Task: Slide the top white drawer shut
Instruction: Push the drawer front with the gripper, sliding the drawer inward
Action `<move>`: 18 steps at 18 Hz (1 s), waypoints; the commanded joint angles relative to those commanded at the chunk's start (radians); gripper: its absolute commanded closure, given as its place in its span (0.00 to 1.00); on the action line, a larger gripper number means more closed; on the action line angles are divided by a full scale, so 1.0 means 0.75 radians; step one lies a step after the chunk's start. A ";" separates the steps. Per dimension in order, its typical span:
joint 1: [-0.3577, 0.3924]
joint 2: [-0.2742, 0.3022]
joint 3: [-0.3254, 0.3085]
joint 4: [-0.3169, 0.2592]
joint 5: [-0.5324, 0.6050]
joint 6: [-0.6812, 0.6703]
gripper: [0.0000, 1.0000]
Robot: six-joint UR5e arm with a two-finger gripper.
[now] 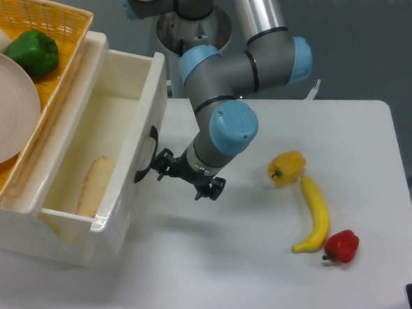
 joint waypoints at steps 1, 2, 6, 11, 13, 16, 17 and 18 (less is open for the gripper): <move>-0.016 -0.002 0.002 0.002 0.006 0.000 0.00; -0.019 -0.004 0.002 0.002 0.006 0.000 0.00; -0.051 -0.002 0.002 0.004 0.008 0.000 0.00; -0.076 -0.004 0.012 0.004 0.010 0.000 0.00; -0.080 -0.004 0.012 0.004 0.008 0.000 0.00; -0.082 -0.004 0.012 0.004 0.010 0.000 0.00; -0.082 -0.004 0.012 0.002 0.008 0.000 0.00; -0.084 -0.004 0.012 0.002 0.008 0.000 0.00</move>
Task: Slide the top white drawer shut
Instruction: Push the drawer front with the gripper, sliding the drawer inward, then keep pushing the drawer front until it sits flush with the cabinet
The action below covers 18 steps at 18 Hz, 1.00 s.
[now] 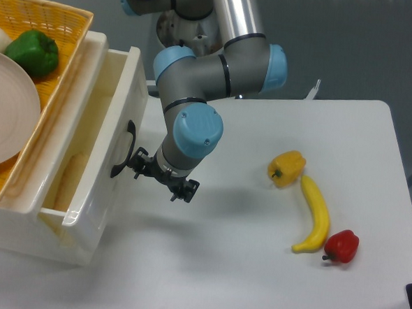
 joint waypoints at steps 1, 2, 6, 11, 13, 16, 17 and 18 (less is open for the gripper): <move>0.000 0.002 0.000 0.000 -0.002 0.000 0.00; -0.002 0.002 0.000 0.000 -0.004 0.000 0.00; -0.018 0.004 0.000 0.000 -0.004 0.000 0.00; -0.031 0.002 0.000 0.000 -0.002 -0.002 0.00; -0.031 0.004 0.000 0.000 -0.002 -0.002 0.00; -0.039 0.004 0.000 0.000 -0.006 -0.002 0.00; -0.041 0.002 0.000 0.000 -0.006 -0.002 0.00; -0.039 0.002 0.000 0.000 -0.006 -0.002 0.00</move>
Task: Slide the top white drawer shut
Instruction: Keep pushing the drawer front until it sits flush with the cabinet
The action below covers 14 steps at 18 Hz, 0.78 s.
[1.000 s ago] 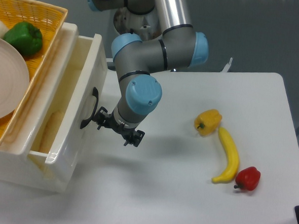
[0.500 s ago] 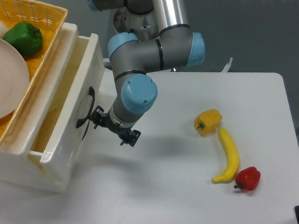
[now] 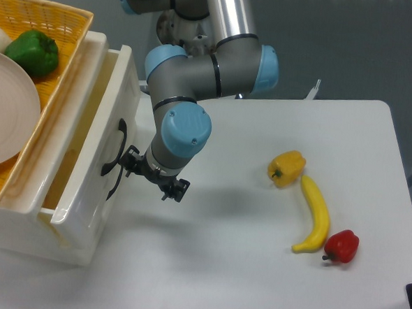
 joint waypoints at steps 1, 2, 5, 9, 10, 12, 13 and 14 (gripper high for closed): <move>0.000 0.002 0.000 0.000 -0.002 0.002 0.00; -0.002 0.002 0.000 0.000 -0.002 0.002 0.00; -0.006 0.002 -0.002 0.000 -0.004 -0.004 0.00; -0.012 0.002 -0.002 0.000 -0.002 -0.039 0.00; -0.012 0.002 -0.002 0.000 -0.004 -0.039 0.00; -0.020 0.002 -0.002 0.000 -0.004 -0.043 0.00; -0.027 0.004 -0.002 0.000 -0.004 -0.045 0.00; -0.031 0.002 -0.002 0.000 -0.004 -0.045 0.00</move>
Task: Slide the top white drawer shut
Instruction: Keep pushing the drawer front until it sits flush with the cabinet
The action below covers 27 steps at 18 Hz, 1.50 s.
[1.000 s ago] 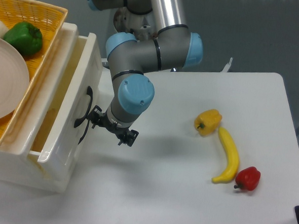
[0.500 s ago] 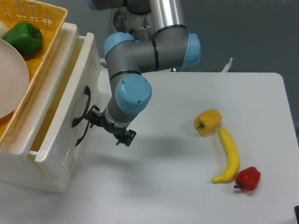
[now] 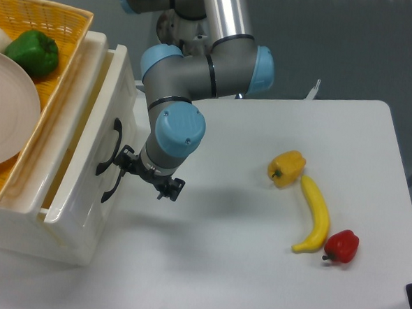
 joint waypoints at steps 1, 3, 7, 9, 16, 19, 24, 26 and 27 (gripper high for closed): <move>0.000 0.000 0.000 0.000 0.000 0.000 0.00; 0.000 0.000 0.000 0.000 0.000 0.000 0.00; 0.000 -0.002 0.000 0.000 0.000 0.000 0.00; -0.002 -0.002 0.000 0.000 -0.002 0.000 0.00; 0.000 -0.002 0.000 0.000 -0.047 -0.022 0.00; 0.000 -0.002 0.000 0.002 -0.043 -0.020 0.00; 0.014 -0.004 0.012 0.006 -0.033 -0.008 0.00; 0.022 -0.006 0.033 0.008 -0.031 -0.004 0.00; 0.029 -0.008 0.043 0.008 -0.014 0.004 0.00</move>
